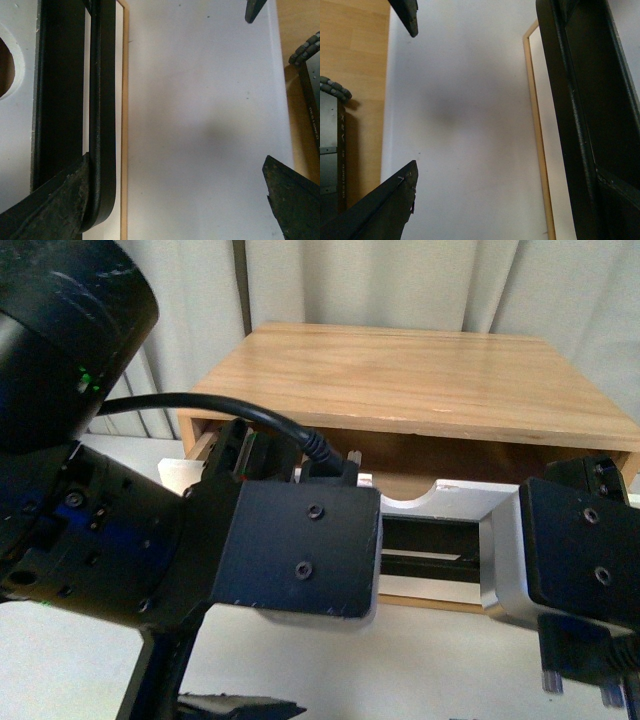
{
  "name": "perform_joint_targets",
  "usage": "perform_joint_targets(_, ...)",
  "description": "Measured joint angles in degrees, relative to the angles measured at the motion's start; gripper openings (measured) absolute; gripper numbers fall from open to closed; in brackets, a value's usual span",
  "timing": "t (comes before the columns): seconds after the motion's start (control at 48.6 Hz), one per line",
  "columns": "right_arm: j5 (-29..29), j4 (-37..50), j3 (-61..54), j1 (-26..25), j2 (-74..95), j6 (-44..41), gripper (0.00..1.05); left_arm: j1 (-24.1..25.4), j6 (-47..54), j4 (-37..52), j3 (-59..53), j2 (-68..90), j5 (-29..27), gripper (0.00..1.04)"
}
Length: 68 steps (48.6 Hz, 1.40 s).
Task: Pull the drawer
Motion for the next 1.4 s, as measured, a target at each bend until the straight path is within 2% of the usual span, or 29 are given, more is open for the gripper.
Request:
perform_joint_targets(0.165, -0.4, 0.4, -1.6, 0.2, -1.3, -0.8, 0.96, 1.1, 1.8, 0.4, -2.2, -1.5, 1.2, 0.99)
perform_joint_targets(0.329, -0.9, 3.6, -2.9, -0.7, -2.4, 2.0, 0.96, 1.6, -0.6, 7.6, -5.2, -2.5, 2.4, 0.99)
perform_joint_targets(0.576, -5.2, 5.9, -5.3, -4.7, -10.4, 8.5, 0.96, 3.0, -10.4, 16.3, -9.4, -11.6, 5.0, 0.99)
perform_joint_targets(0.905, -4.1, 15.6, -8.7, -10.3, -18.5, 19.5, 0.96, 8.2, -21.1, 28.3, -17.2, -23.2, 6.6, 0.99)
perform_joint_targets(1.049, -2.8, 21.6, -12.4, -13.5, -24.6, 30.2, 0.96, 15.5, -27.9, 34.7, -22.5, -28.9, 3.5, 0.99)
perform_joint_targets(1.132, 0.5, 24.0, -14.8, -15.1, -29.1, 35.6, 0.96, 18.7, -33.0, 35.8, -25.9, -34.7, 2.1, 0.99)
perform_joint_targets(1.173, 2.8, 26.1, -16.3, -15.9, -31.4, 38.4, 0.96, 19.4, -35.8, 35.5, -27.5, -38.3, 1.7, 0.99)
perform_joint_targets(1.337, 6.0, 26.9, -19.8, -18.9, -38.9, 45.4, 0.96, 19.8, -45.2, 32.1, -31.2, -50.3, -2.3, 0.99)
perform_joint_targets(1.399, 6.6, 25.7, -20.8, -20.1, -42.0, 47.8, 0.96, 19.8, -48.0, 29.5, -31.7, -53.6, -6.8, 0.99)
